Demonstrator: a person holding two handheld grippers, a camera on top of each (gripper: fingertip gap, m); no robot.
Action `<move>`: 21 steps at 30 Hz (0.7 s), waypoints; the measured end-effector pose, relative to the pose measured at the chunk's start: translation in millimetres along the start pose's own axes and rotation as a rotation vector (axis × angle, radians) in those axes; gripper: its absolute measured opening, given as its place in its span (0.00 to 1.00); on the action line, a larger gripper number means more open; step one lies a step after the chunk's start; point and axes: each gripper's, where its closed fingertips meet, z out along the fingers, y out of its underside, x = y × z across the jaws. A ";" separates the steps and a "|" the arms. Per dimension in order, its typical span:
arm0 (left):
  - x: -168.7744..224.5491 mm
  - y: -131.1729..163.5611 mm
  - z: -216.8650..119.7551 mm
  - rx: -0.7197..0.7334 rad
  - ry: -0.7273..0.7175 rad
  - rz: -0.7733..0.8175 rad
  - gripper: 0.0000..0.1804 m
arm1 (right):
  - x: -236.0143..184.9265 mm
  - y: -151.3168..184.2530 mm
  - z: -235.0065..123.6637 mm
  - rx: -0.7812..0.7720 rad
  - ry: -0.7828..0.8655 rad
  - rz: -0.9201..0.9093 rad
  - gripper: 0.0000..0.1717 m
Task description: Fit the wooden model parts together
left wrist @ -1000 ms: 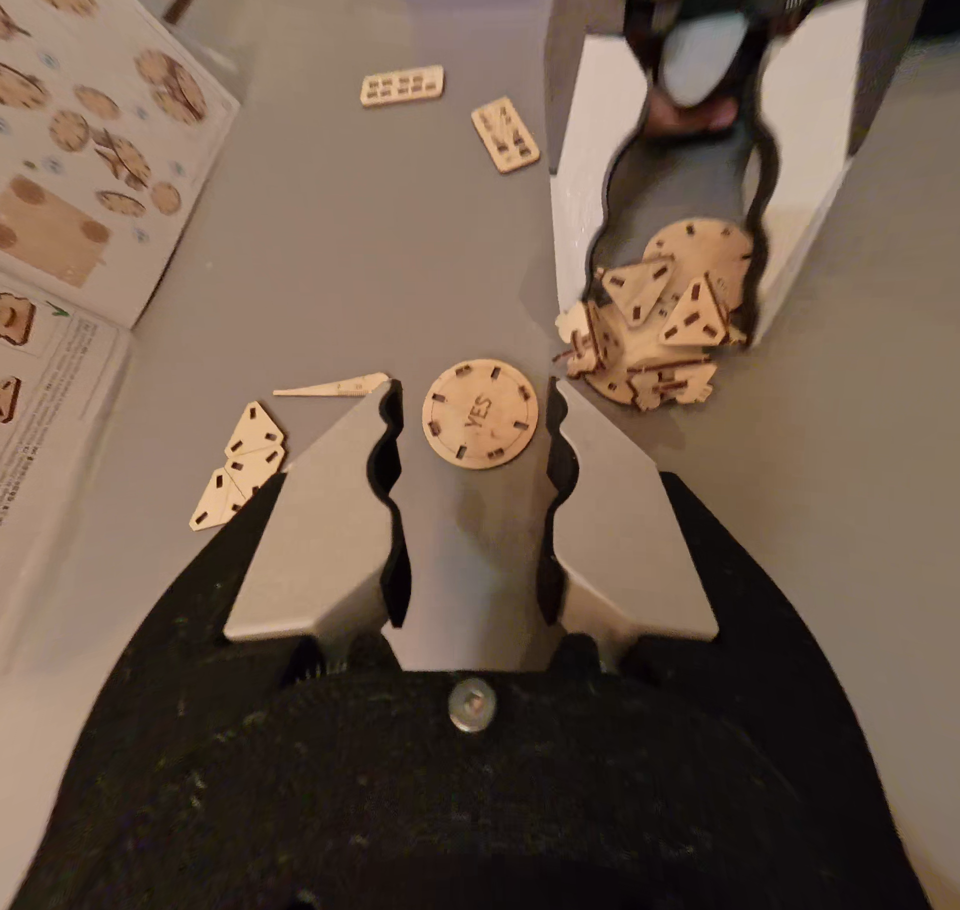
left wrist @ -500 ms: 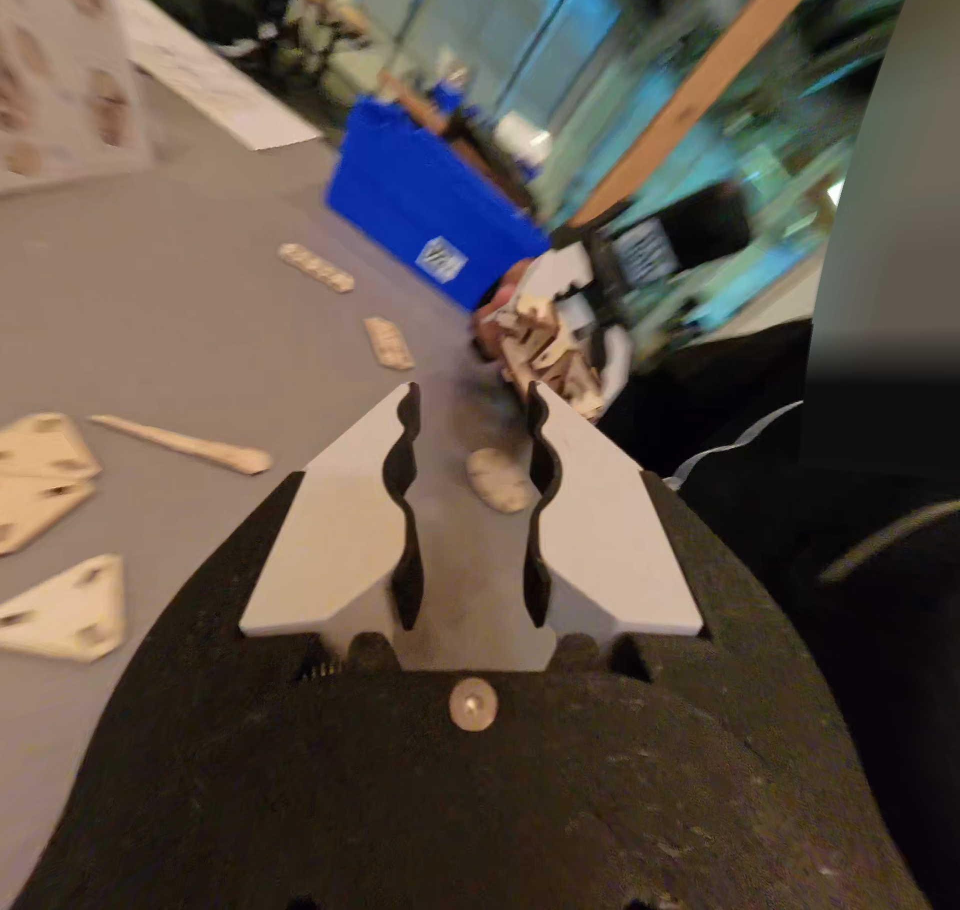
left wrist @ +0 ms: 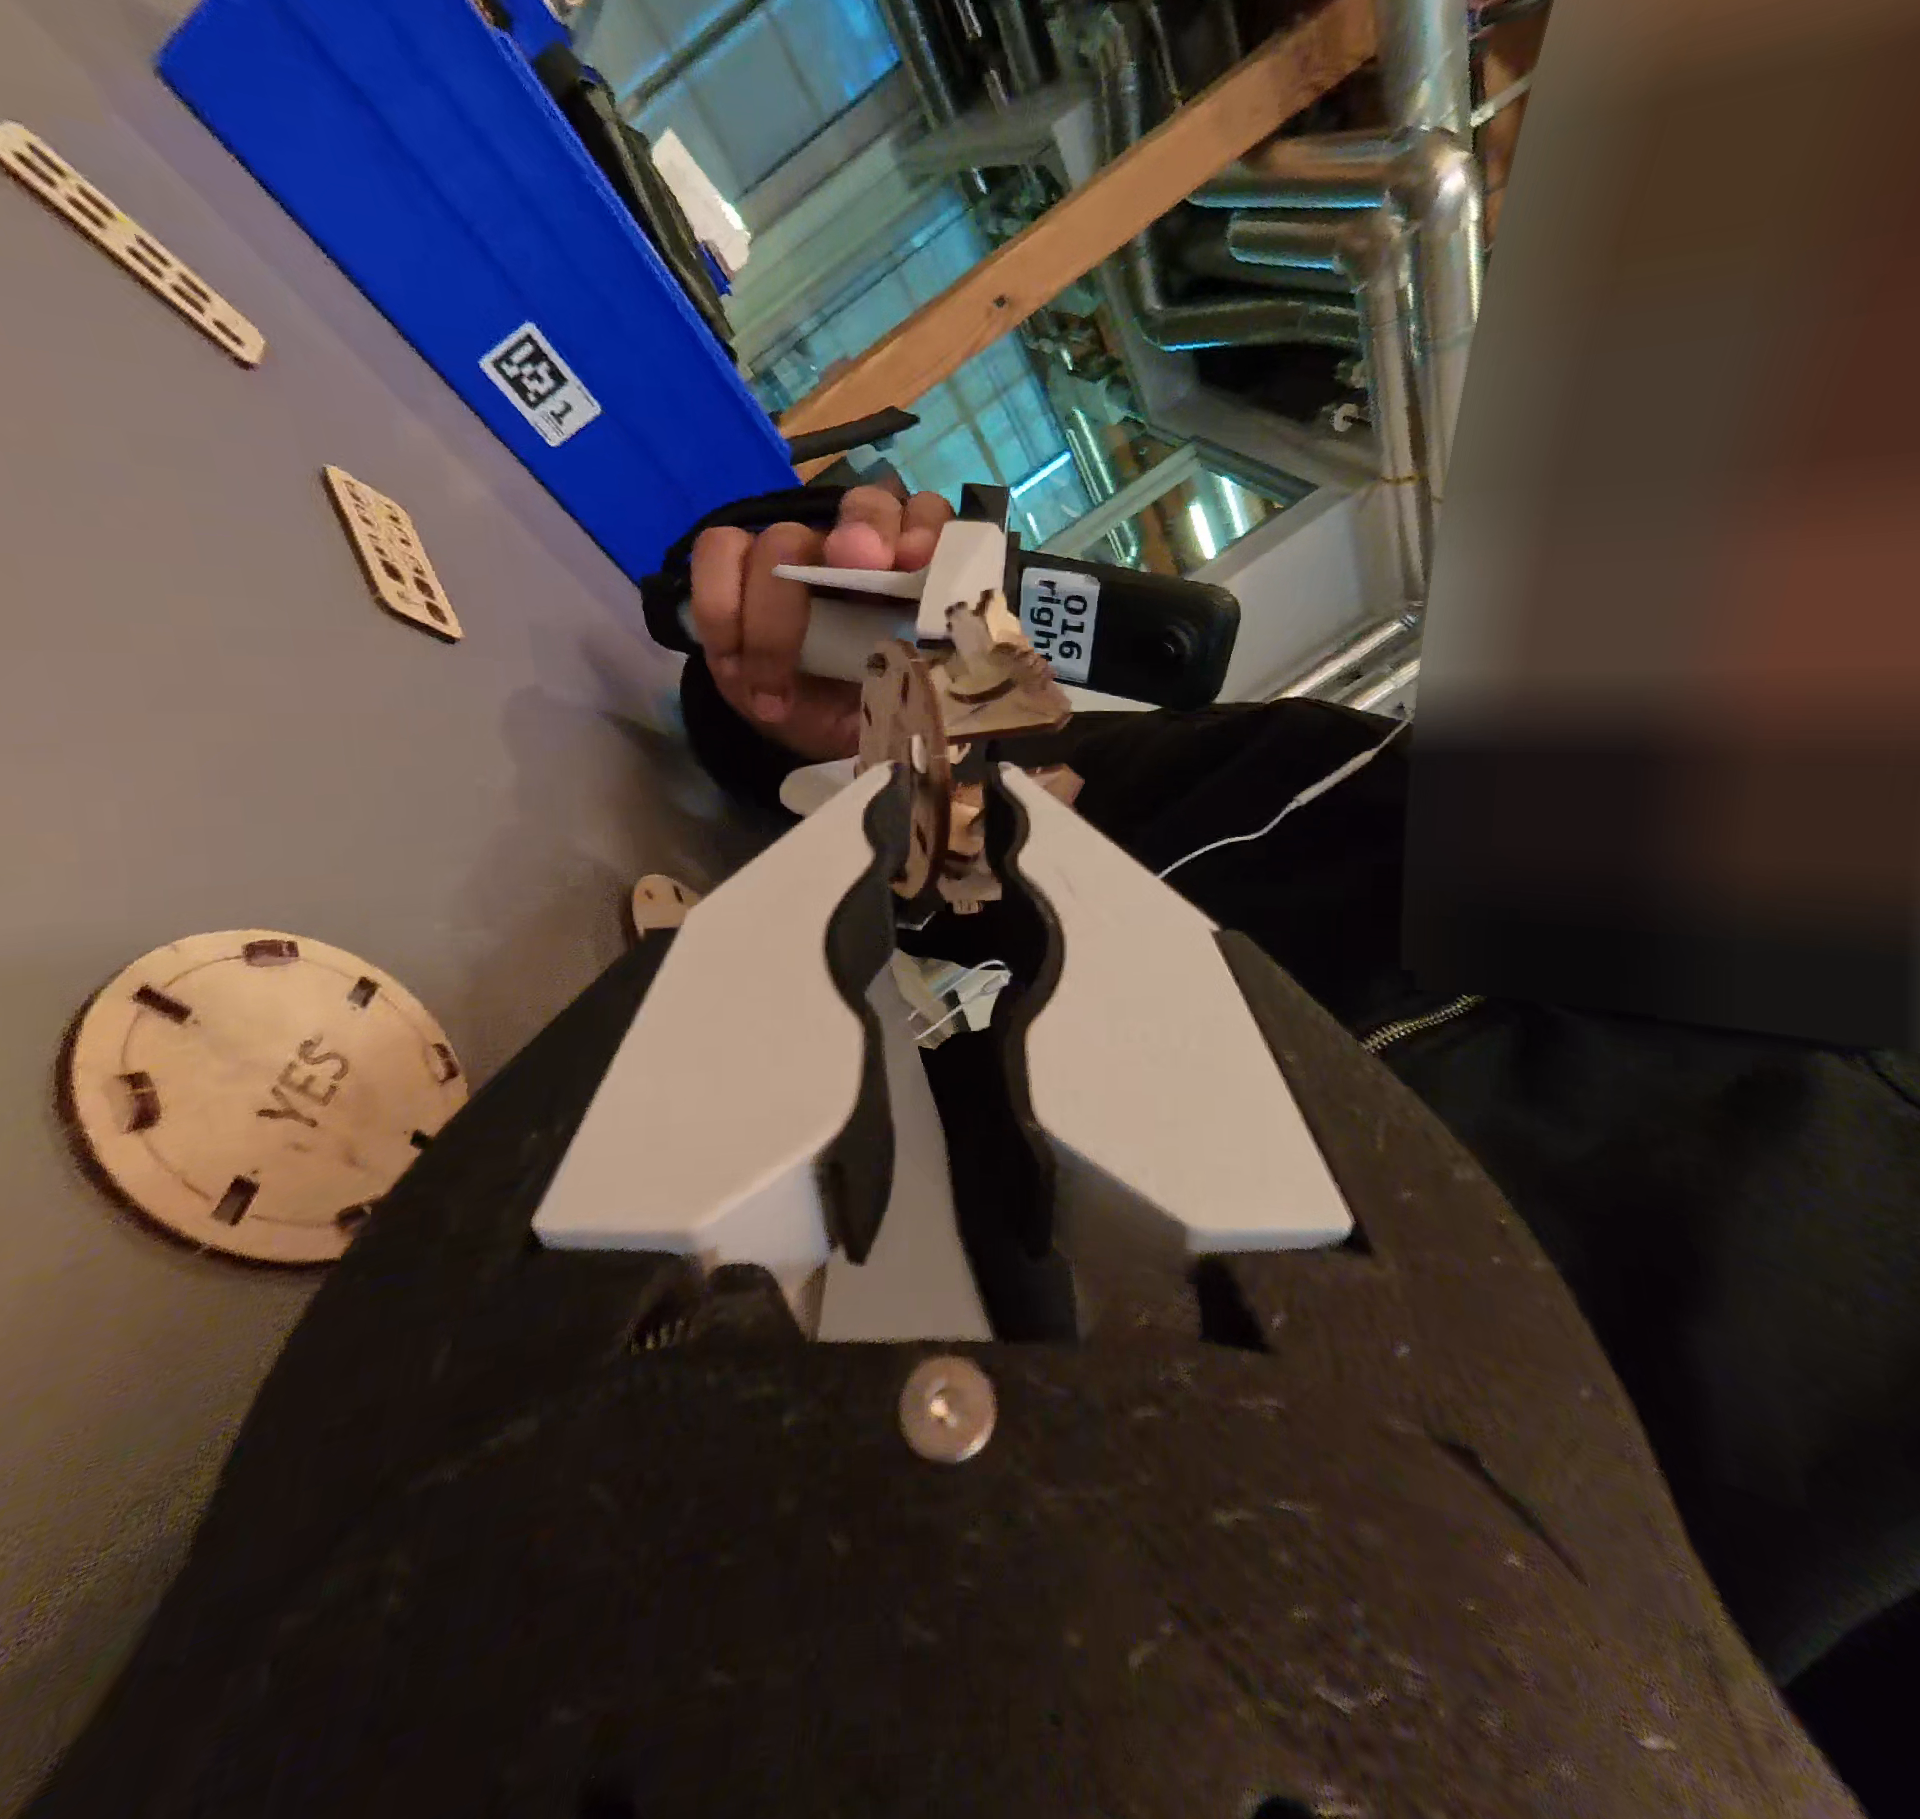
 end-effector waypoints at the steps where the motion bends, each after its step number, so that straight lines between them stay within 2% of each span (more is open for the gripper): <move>1: -0.9 1.1 0.5 -0.004 0.000 -0.005 0.04 | 0.1 0.1 0.0 0.000 0.002 -0.002 0.36; 4: -4.5 0.0 -0.2 0.002 -0.026 0.014 0.02 | 0.0 2.1 0.7 -0.006 0.002 -0.003 0.36; 7: -10.4 -14.2 -12.0 0.075 -0.114 0.095 0.00 | 3.7 6.7 -0.5 0.003 0.032 -0.006 0.39; 11: -17.3 -33.4 -36.1 0.119 -0.352 0.309 0.00 | 24.7 3.9 -12.6 0.121 0.094 0.157 0.38; 14: -17.6 -33.0 -39.5 0.029 -0.522 0.524 0.00 | 42.6 9.4 -20.1 0.186 0.097 0.389 0.33; 17: -15.4 -17.9 -28.6 -0.134 -0.590 0.713 0.00 | 40.5 22.4 -17.6 0.171 -0.022 0.618 0.28; 19: -16.1 -2.1 -18.5 -0.256 -0.599 0.812 0.00 | 25.3 27.3 -15.1 0.140 -0.154 0.675 0.17; 21: -18.2 14.3 -8.0 -0.355 -0.584 0.867 0.00 | 8.2 24.6 -15.5 0.127 -0.282 0.678 0.14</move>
